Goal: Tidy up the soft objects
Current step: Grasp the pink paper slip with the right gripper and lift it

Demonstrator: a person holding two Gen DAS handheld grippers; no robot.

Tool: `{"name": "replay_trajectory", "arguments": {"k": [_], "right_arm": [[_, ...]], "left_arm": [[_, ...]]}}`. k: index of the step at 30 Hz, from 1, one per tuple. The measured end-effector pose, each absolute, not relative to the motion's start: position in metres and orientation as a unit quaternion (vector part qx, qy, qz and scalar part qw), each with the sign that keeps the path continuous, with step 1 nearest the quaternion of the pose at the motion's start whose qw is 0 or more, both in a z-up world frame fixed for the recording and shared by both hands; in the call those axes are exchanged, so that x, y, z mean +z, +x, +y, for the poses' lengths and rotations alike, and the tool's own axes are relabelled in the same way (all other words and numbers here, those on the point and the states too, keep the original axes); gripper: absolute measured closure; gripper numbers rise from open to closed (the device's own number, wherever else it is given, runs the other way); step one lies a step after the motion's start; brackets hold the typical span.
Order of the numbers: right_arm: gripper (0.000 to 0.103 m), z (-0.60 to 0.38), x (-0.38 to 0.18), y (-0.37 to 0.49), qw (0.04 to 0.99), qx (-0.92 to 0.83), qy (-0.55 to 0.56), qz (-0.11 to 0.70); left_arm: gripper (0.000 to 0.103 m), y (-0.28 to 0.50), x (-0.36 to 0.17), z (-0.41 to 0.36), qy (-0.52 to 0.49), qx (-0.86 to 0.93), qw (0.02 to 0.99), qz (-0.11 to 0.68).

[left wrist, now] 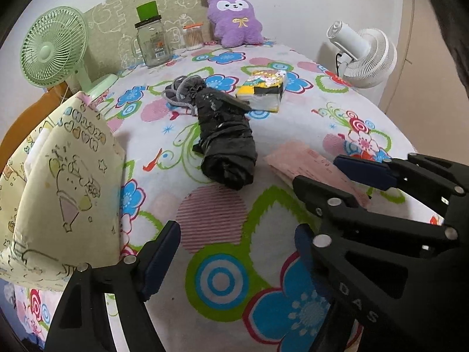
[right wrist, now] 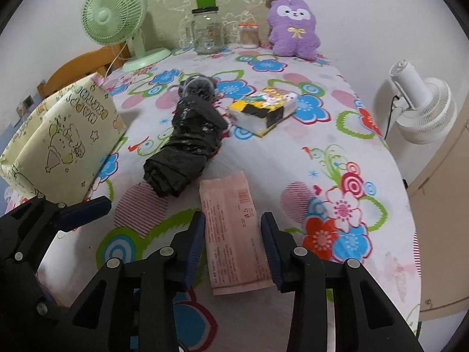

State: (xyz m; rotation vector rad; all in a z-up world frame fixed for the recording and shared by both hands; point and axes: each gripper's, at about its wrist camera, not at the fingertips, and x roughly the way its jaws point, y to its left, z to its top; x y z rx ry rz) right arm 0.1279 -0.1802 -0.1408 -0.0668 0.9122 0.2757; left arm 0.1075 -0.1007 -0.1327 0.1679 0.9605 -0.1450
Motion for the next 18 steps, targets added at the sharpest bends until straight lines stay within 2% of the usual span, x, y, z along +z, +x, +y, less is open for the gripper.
{"name": "replay_trajectory", "arguments": {"k": [18], "right_arm": [[0.061,-0.214,-0.130,0.155,0.900,0.094,0.009,0.426]], "left_arm": [[0.024,0.147,-0.125,-0.122,0.085,-0.061,0.886,0.452]]}}
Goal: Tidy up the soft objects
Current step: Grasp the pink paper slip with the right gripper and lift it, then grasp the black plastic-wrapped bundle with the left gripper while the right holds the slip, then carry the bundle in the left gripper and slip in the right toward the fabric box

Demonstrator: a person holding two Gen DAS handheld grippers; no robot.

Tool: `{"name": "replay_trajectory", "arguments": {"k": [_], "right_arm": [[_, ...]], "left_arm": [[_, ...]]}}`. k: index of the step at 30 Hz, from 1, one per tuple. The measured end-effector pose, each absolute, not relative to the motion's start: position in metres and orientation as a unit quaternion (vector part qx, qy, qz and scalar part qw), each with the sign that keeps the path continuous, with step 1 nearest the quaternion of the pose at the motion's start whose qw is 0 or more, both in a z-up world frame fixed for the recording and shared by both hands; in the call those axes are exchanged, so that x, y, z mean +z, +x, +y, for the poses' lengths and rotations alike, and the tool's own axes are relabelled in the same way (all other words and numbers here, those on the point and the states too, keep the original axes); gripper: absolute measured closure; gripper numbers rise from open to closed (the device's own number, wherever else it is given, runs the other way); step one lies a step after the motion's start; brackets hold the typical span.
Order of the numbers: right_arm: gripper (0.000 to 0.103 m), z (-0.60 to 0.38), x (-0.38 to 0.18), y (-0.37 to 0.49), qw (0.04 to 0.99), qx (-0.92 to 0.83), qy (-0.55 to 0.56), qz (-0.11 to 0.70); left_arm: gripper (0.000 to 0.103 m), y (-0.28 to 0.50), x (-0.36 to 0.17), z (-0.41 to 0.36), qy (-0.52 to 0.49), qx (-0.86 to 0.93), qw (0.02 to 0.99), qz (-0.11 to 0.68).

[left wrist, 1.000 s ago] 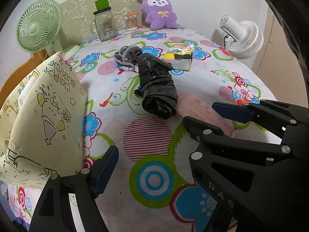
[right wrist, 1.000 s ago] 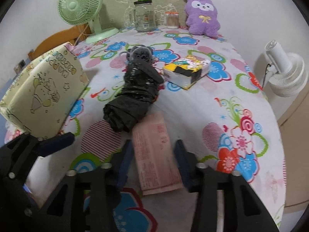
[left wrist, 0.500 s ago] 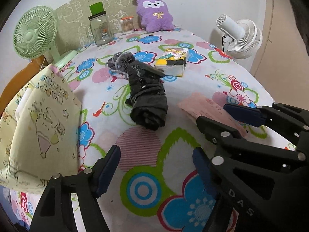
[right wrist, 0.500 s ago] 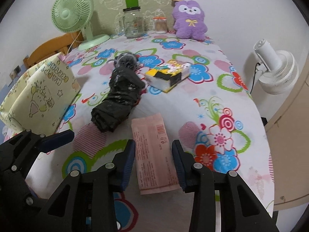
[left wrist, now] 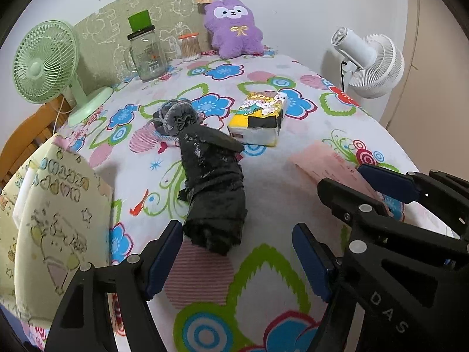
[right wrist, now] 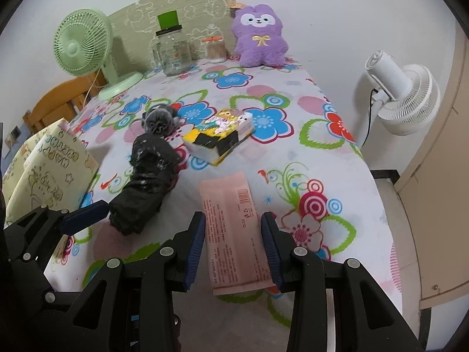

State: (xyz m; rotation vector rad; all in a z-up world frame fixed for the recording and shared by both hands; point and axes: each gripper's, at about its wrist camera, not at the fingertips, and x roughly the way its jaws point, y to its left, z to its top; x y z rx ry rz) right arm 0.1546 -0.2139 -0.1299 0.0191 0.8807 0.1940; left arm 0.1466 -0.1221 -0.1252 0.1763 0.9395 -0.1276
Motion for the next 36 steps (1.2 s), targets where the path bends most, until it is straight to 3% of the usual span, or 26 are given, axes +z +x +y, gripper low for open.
{"name": "replay_trajectory", "arguments": {"k": [9,15,17,36], "right_arm": [[0.061,-0.214,-0.127,0.171,0.902,0.090,0.014,0.422],[0.061,-0.210,-0.130,0.182,0.899,0.087,0.021,0.428],[0.061,-0.210,-0.130,0.184,0.899,0.086,0.024,0.429],[0.061,-0.206,-0.114,0.166,0.906,0.076,0.029,0.416]], "left_arm": [[0.027,0.167,-0.127,-0.119,0.079,-0.047,0.890,0.447],[0.045,0.179,-0.132,-0.114,0.062,-0.051,0.887,0.454],[0.057,0.182,-0.133,-0.112,0.055,-0.051,0.887,0.456],[0.062,0.152,-0.109,-0.115,0.053,-0.075,0.898,0.430]]}}
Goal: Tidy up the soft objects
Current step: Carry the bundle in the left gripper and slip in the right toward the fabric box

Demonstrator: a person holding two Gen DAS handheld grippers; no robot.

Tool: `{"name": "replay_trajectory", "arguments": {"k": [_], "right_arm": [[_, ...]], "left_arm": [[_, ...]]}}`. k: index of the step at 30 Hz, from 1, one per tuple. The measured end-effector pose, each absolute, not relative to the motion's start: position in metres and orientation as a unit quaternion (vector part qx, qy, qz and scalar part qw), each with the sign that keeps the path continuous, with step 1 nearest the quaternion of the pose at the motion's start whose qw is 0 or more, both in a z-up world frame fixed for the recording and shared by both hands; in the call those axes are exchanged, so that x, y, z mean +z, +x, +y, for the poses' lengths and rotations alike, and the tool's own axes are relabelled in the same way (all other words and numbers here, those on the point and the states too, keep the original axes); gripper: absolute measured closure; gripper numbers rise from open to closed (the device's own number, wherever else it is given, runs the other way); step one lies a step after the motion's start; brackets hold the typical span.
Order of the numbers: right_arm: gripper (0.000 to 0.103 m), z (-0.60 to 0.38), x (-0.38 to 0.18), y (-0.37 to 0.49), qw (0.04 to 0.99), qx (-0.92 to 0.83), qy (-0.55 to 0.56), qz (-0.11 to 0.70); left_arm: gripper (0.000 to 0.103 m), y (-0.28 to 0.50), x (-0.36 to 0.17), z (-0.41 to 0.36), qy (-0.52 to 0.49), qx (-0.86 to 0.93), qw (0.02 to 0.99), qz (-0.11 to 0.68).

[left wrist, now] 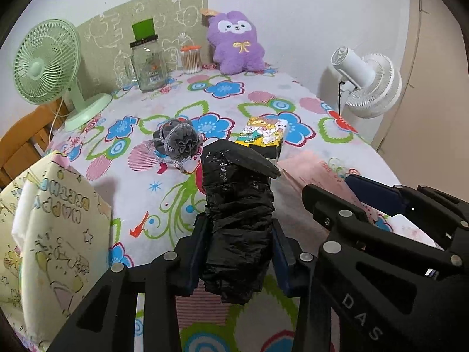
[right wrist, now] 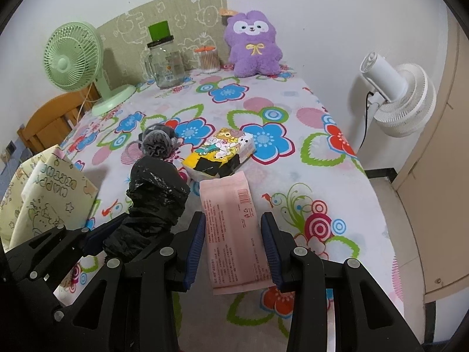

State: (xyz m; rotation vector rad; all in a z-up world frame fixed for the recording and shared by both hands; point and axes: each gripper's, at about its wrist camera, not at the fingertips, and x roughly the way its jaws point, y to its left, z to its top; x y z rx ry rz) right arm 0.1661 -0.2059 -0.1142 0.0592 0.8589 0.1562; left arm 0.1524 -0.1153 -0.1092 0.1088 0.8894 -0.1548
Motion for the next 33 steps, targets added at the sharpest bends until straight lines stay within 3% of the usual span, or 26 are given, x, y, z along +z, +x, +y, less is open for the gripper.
{"name": "replay_trajectory", "arguments": {"k": [33], "right_arm": [[0.061,-0.196,-0.031,0.079,0.940,0.061,0.015,0.334]], "left_arm": [[0.062,0.069,-0.029,-0.104,0.064,-0.080,0.931,0.350]]}}
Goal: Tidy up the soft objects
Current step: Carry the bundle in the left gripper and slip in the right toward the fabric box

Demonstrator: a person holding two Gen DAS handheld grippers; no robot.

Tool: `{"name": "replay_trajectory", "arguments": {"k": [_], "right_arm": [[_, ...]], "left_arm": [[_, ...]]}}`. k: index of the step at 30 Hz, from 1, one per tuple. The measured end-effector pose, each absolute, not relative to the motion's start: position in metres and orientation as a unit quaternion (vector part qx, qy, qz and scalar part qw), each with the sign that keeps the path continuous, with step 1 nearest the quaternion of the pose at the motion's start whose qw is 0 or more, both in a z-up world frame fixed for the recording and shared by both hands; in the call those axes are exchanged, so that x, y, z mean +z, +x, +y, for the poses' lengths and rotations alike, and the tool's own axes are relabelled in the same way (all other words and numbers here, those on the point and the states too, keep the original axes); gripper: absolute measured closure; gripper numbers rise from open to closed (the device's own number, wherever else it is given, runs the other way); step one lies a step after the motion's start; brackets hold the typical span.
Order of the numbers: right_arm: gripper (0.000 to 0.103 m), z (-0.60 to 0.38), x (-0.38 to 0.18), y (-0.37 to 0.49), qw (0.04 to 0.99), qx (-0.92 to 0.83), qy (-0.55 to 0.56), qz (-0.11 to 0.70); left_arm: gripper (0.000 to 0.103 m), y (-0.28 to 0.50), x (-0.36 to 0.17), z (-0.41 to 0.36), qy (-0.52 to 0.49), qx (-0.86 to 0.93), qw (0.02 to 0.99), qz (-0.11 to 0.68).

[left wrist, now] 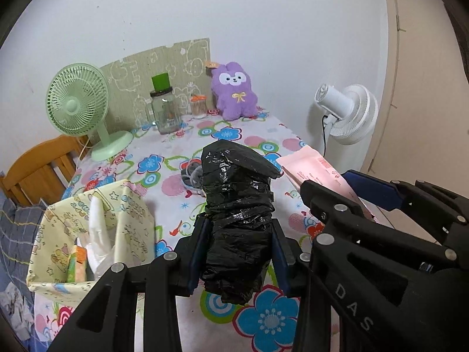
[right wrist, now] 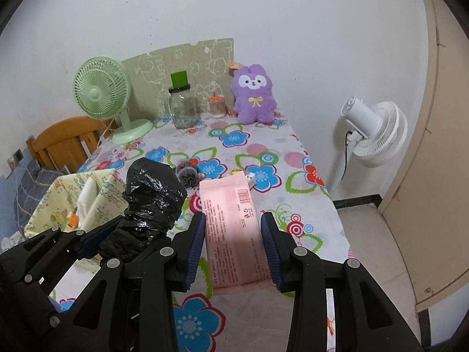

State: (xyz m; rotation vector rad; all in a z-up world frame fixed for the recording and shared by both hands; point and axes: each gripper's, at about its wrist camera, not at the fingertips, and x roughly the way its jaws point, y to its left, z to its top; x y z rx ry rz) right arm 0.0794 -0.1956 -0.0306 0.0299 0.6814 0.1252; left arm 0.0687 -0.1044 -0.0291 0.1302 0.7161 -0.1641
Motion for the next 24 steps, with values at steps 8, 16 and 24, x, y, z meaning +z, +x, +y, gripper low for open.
{"name": "replay_trajectory", "arguments": {"k": [8,16,24], "right_arm": [[0.061,-0.182,-0.013,0.069,0.944,0.068,0.006,0.323],[0.061,-0.163,-0.002,0.067,0.946,0.073,-0.006,0.316],[0.061,-0.136,0.005,0.072,0.945,0.095,-0.019,0.311]], "left_arm": [[0.062,0.056,-0.011,-0.095,0.070,-0.080,0.937,0.333],[0.062,0.054,-0.002,-0.074,0.066,-0.076,0.940,0.325],[0.062,0.061,0.000,-0.045,0.055,-0.056,0.943,0.322]]}}
